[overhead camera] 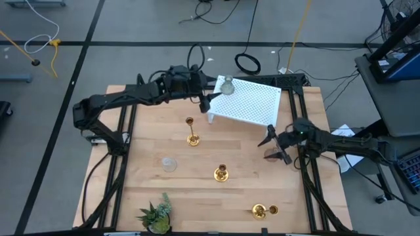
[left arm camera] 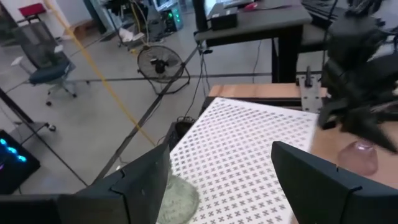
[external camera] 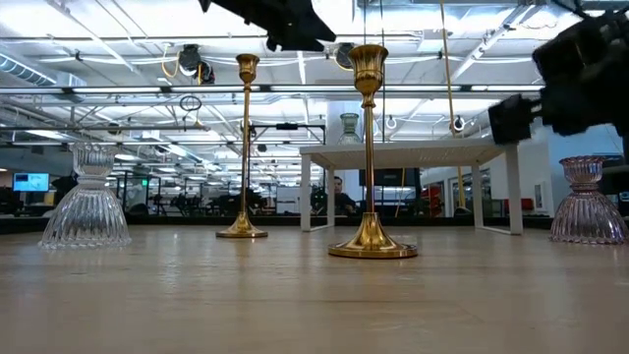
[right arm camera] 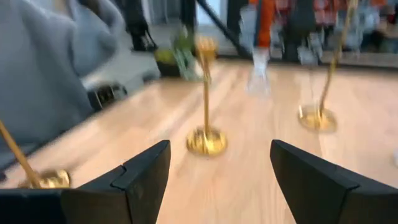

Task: Pick & Place candle stick holders
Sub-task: Put the pink candle holder on the shelf

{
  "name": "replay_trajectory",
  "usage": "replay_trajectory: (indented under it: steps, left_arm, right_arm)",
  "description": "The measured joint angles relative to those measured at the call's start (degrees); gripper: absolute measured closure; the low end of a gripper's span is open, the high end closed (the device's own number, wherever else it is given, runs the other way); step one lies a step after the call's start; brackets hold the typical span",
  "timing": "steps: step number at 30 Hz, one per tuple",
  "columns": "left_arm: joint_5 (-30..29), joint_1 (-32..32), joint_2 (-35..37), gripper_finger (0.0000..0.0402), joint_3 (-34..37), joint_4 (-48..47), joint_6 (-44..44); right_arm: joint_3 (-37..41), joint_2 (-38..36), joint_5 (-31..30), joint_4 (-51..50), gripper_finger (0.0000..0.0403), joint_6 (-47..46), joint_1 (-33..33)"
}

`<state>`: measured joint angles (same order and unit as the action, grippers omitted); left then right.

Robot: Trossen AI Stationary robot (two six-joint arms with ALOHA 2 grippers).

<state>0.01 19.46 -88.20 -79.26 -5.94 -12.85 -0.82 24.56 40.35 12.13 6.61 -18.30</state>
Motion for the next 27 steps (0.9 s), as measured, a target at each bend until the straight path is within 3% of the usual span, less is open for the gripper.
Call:
replay_trajectory:
  steps: [7,16,21,27]
  left_arm:
    - [0.0,-1.8,-0.1,0.0112,0.0,-2.7,-0.6]
    - [0.0,-2.3,-0.1,0.0112,0.0,-3.5,-0.7]
    - [0.0,-2.3,-0.1,0.0112,0.0,-4.7,-0.6]
    - [0.0,-2.3,-0.1,0.0112,0.0,-6.2,-0.5]
  right_arm:
    - [0.0,0.6,-4.3,-4.1,0.0136,4.7,3.5]
    - [0.0,0.5,-4.6,-4.3,0.0149,6.3,8.6]
    - [-0.9,0.5,-4.6,7.2,0.0166,5.6,11.4]
    - [-3.5,0.5,-6.4,29.6,0.0190,-12.7,12.0]
